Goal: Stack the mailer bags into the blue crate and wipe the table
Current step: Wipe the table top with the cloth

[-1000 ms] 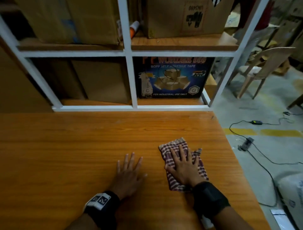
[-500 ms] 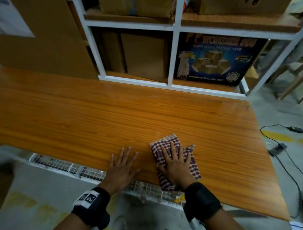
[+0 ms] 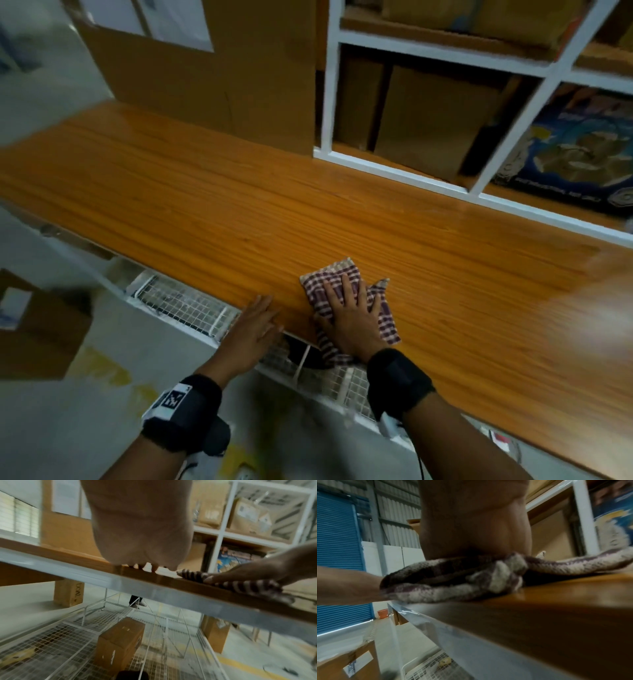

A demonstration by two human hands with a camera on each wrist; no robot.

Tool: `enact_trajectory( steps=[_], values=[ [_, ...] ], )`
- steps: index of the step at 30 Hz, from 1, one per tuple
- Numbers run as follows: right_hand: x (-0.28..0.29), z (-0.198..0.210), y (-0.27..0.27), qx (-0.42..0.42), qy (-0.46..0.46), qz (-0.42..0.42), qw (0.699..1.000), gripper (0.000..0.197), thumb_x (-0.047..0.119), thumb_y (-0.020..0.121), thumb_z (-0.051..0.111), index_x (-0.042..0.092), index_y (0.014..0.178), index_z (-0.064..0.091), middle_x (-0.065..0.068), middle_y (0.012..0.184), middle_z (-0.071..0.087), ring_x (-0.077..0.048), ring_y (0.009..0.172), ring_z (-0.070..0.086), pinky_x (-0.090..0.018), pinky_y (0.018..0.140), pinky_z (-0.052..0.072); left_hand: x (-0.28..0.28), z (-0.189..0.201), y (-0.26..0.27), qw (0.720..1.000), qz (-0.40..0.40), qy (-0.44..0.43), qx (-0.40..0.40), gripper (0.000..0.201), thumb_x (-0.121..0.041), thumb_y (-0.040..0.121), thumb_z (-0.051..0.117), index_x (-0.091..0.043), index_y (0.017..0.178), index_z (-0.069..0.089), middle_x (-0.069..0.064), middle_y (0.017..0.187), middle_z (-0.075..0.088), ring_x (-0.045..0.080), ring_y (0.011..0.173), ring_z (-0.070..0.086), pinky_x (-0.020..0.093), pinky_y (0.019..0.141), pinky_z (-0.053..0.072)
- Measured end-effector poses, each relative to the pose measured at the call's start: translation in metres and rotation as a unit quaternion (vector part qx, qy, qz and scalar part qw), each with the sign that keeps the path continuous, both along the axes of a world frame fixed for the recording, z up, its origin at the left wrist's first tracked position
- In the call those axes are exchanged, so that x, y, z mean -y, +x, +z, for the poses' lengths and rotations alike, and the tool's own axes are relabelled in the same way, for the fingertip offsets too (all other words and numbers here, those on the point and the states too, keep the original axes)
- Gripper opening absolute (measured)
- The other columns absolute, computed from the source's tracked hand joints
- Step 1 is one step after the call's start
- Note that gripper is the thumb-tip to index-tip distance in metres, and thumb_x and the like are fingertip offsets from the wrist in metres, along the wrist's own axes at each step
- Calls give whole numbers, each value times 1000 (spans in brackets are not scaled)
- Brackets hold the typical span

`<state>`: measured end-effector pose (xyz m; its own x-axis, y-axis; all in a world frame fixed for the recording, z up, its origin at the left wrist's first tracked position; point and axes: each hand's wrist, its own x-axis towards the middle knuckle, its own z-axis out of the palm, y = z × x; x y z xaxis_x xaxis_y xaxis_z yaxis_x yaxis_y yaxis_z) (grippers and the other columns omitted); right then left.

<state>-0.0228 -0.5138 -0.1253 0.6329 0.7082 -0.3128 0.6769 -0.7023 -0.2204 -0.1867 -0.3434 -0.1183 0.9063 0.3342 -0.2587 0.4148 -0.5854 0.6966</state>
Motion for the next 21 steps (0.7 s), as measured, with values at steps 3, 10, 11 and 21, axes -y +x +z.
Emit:
enact_trajectory(
  steps=[3,10,11,21],
  values=[
    [-77,-4,-27,-6,9,34,999,72,67,97,26,37,155,-5,-5,164,-15,-40,148,-16,-69,113,-6,-49,20,-26,982,89,-164,31,29,-28,99,56,-23,127,60,-9,138,53,8,122,53,4,84,43],
    [-238,-2,-93,-33,35,97,994,65,61,100,28,41,154,-2,-2,164,-11,-37,149,-14,-68,113,-4,-173,32,-113,905,321,-263,93,18,-21,98,57,-13,108,70,6,107,72,16,96,68,21,76,51],
    [-260,-2,-99,-38,36,104,993,64,61,100,27,42,154,-1,-2,164,-11,-37,149,-13,-68,114,-4,-189,32,-125,894,345,-270,98,19,-22,99,57,-12,108,70,8,106,72,19,96,69,22,76,52],
    [-502,-1,-165,-44,90,250,963,58,58,96,18,42,152,18,0,164,9,-33,149,4,-62,116,3,-349,28,-187,781,506,-327,168,27,-27,101,53,-6,108,69,13,104,73,30,93,71,38,86,55]
  ],
)
